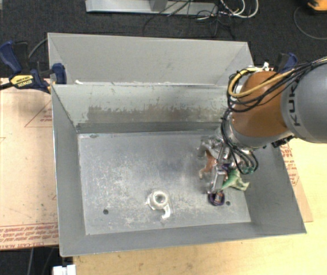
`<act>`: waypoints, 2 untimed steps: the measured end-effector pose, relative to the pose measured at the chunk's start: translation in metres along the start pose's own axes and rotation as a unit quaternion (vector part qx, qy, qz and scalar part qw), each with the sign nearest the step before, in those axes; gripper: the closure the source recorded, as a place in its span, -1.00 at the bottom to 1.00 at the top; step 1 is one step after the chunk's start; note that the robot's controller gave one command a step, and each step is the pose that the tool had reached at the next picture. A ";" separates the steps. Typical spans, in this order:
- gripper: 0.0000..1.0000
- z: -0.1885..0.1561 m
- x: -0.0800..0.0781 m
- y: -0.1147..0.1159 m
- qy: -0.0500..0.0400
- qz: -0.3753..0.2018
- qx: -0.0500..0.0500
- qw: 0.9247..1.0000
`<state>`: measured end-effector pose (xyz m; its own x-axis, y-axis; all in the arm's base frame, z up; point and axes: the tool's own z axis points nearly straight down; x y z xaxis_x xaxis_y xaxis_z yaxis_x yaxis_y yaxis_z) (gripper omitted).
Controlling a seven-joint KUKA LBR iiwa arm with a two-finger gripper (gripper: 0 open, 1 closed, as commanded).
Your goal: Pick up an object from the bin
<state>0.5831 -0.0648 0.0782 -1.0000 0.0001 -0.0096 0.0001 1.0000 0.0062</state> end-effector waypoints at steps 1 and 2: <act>-1.00 -0.004 0.005 -0.021 0.001 -0.099 0.000 0.995; 1.00 -0.010 -0.010 -0.045 -0.002 0.097 -0.002 0.995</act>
Offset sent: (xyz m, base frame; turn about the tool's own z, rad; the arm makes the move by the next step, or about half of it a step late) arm 0.0086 -0.0474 0.0090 0.1962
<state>0.5931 -0.1097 0.0876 -0.9809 0.1941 -0.0115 0.1940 0.9809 0.0124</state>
